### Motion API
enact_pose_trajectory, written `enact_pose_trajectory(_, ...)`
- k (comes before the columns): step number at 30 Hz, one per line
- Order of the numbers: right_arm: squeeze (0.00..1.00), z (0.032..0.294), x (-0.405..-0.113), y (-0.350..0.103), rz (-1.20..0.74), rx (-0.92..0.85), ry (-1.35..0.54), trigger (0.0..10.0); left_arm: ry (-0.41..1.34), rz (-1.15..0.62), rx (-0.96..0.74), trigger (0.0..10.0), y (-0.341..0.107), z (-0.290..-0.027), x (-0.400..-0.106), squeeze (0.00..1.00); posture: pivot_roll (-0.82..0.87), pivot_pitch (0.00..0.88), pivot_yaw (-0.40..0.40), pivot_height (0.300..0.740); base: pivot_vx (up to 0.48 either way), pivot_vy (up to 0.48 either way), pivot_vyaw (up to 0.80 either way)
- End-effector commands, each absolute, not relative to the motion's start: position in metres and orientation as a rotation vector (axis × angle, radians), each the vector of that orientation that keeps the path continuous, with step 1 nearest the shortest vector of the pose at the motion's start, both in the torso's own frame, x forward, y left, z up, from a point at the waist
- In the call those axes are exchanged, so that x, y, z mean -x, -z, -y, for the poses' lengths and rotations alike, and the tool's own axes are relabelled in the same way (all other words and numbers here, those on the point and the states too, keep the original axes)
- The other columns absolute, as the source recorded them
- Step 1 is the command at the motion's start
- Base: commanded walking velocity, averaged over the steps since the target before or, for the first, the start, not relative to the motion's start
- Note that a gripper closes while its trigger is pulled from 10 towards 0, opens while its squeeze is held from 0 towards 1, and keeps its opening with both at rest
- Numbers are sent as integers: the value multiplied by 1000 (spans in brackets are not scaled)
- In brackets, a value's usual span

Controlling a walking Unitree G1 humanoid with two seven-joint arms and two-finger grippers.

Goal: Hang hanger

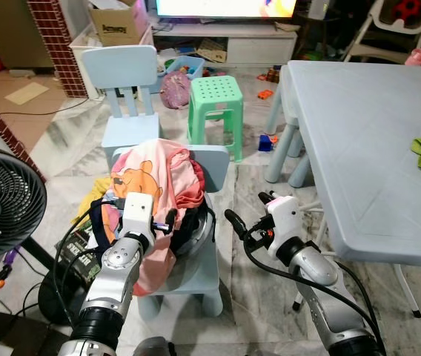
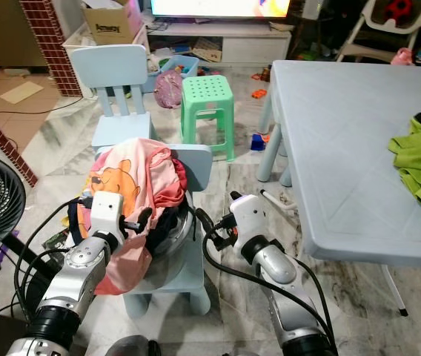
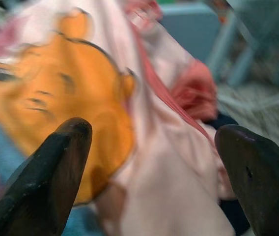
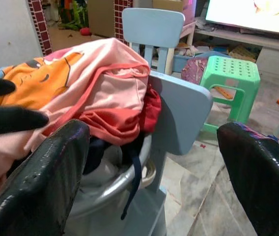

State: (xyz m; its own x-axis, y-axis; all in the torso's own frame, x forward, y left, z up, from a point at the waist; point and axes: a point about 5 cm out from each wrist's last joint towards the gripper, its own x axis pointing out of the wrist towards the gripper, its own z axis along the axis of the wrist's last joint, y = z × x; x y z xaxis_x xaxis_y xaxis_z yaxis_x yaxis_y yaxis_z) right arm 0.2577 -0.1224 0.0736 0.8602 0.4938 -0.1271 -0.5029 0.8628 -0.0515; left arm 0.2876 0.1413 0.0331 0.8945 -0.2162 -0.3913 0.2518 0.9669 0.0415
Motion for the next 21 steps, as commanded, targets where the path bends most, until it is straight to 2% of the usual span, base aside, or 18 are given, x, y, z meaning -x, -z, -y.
enact_pose_trajectory(1,0,121,-256,-78,-102,101,-541,10000,299,-431,-136,10000,-27,-142,-286,0,-43,0,-18,740,0,0,0)
enact_pose_trajectory(3,0,120,-256,-77,-104,107,-549,10000,338,-474,-196,10000,-21,-144,-285,0,-45,0,-17,740,0,0,0)
enact_pose_trajectory(4,0,119,-255,-77,-105,111,-557,10000,320,-496,-210,5020,-18,-147,-284,0,-45,0,-15,740,0,0,0)
enact_pose_trajectory(5,0,118,-255,-77,-105,113,-563,10000,305,-508,-217,5020,-16,-149,-284,0,-45,0,-15,740,0,0,0)
enact_pose_trajectory(6,0,116,-254,-76,-108,122,-578,10000,302,-540,-239,0,-11,-154,-281,0,-46,0,-15,740,0,0,0)
enact_pose_trajectory(12,0,114,-254,-74,-114,142,-591,10000,244,-537,-253,0,-7,-166,-278,0,-40,0,-17,740,0,0,0)
enact_pose_trajectory(21,0,113,-255,-74,-110,157,-591,10000,-74,-451,-218,0,-18,-207,-280,0,-25,0,-21,740,0,0,0)
